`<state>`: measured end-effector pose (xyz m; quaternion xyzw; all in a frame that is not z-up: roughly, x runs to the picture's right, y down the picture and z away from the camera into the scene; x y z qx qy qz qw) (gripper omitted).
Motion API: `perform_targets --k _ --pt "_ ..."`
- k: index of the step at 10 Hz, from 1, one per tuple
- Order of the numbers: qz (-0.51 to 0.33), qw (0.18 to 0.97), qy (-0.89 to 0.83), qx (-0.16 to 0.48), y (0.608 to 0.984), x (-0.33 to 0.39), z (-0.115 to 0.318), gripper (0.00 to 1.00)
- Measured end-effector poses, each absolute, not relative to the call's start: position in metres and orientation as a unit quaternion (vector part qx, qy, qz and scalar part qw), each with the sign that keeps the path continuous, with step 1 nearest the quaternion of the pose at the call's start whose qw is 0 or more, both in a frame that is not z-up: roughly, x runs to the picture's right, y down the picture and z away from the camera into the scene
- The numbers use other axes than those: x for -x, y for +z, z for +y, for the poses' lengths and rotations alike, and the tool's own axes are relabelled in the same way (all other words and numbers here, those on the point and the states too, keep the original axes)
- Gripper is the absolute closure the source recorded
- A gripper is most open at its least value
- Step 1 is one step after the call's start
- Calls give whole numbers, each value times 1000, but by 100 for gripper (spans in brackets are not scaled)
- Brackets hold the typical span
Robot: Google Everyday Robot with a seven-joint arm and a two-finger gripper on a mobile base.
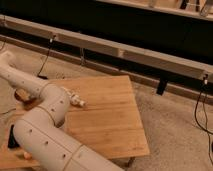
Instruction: Place the white sponge in the ceramic bowl
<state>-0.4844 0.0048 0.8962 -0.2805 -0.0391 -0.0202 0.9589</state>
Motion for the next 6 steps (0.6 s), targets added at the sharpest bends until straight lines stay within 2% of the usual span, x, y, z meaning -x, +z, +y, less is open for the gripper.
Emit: perform_targets --k 4,6 --pt "-87 957 41 273 869 484 -43 34" --pt "-85 958 73 265 868 457 -71 34"
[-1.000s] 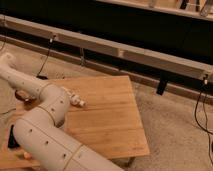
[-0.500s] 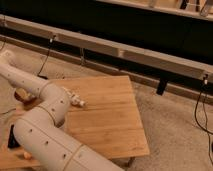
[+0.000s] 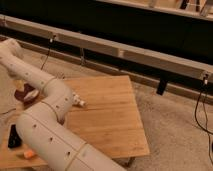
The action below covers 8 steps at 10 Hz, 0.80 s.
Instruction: Place the white sponge in the ceramic bowl
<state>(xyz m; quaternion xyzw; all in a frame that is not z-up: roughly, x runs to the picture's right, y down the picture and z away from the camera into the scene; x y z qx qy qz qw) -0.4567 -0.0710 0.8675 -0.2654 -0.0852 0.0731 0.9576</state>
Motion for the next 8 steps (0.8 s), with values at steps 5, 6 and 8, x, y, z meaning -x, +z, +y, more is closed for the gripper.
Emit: perform_targets --k 5,6,8 --pt "-75 958 101 258 868 424 -95 34" --pt "-75 958 101 258 868 424 -95 34" --pt "-75 958 101 258 868 424 -95 34"
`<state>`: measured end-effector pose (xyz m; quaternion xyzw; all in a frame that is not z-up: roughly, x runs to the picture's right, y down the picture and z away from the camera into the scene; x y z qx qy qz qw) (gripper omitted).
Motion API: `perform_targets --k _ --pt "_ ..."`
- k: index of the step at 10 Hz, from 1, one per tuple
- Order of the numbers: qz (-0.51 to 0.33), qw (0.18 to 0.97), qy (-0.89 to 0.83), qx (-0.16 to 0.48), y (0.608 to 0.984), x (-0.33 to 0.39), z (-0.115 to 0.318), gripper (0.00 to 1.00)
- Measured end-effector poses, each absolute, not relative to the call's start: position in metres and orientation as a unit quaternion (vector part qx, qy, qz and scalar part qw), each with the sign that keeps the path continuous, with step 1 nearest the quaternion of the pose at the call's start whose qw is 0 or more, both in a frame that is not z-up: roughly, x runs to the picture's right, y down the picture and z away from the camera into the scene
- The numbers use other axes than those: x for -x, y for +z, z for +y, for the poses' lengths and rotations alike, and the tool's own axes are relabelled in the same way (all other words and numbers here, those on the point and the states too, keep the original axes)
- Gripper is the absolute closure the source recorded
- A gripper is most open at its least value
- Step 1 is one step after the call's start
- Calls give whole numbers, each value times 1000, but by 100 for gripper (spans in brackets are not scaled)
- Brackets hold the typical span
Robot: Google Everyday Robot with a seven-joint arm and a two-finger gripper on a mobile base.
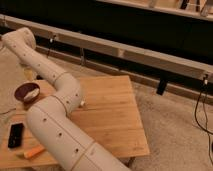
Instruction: Place the white sponge in the ceramic bowl
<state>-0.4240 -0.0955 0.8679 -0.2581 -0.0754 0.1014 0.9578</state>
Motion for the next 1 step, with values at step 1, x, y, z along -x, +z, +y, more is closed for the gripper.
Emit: perform_targets --k 1 --pt "-76 958 101 258 868 425 -95 34"
